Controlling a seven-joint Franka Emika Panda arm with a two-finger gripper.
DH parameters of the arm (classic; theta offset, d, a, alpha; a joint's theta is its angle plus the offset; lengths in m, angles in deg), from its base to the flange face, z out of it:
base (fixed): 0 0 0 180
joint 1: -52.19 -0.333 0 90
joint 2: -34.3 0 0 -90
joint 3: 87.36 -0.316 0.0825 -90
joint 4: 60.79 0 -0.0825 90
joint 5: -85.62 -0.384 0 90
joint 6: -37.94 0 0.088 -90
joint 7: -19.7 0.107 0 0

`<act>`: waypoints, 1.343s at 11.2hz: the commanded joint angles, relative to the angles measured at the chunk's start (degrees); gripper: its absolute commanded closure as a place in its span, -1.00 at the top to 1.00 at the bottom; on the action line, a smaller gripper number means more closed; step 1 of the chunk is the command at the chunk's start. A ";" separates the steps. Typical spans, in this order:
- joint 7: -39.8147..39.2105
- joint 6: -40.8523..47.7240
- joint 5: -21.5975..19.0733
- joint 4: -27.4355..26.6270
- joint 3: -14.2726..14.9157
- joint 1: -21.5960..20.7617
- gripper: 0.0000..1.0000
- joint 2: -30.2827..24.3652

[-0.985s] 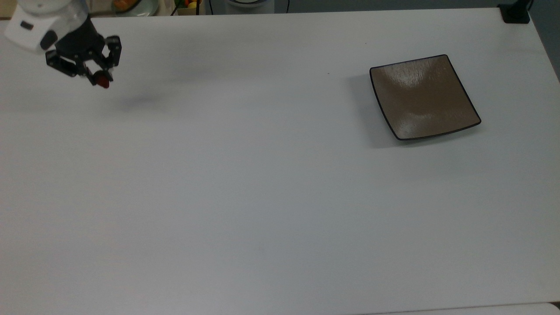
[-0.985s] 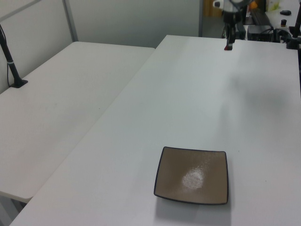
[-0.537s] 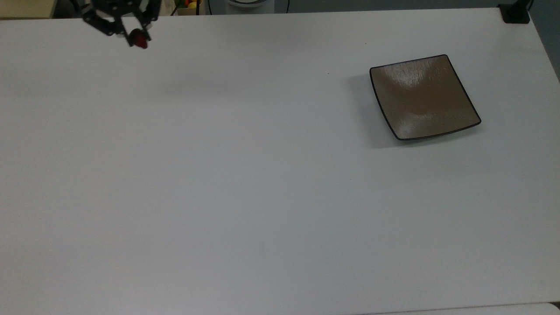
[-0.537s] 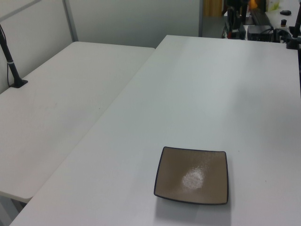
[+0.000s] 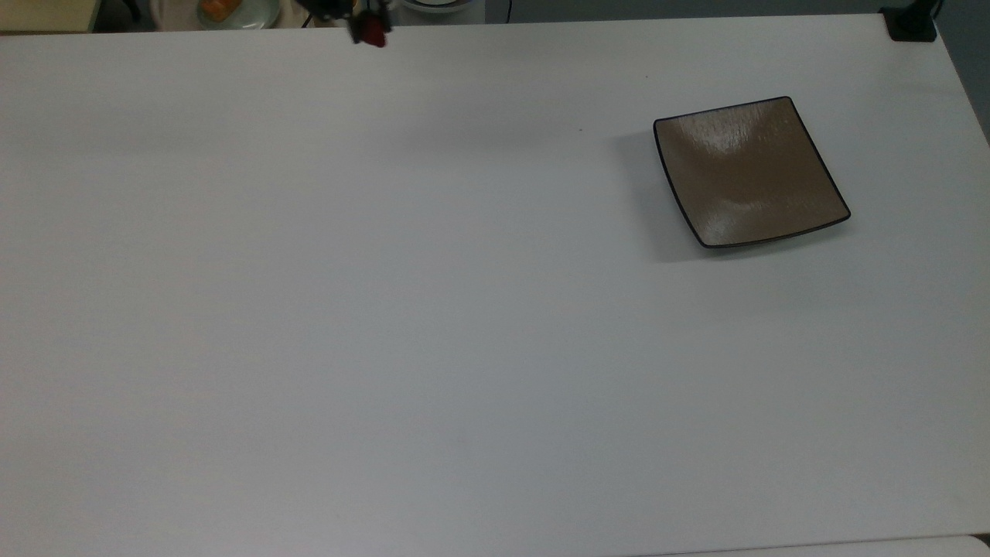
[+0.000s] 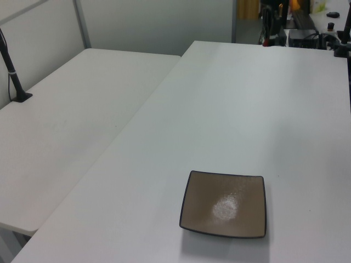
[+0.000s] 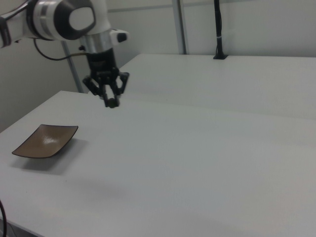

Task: Strawberries on a ceramic plate
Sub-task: 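Lift the strawberry and carry it toward the brown square plate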

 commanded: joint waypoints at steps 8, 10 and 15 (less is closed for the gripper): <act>28.55 -4.06 -0.58 -1.37 -13.46 -9.26 -0.78 4.40; 34.00 -6.44 -0.58 -1.37 -13.56 -12.52 -0.78 7.31; 48.51 -18.72 -0.58 -1.37 -13.73 -20.51 -0.78 13.90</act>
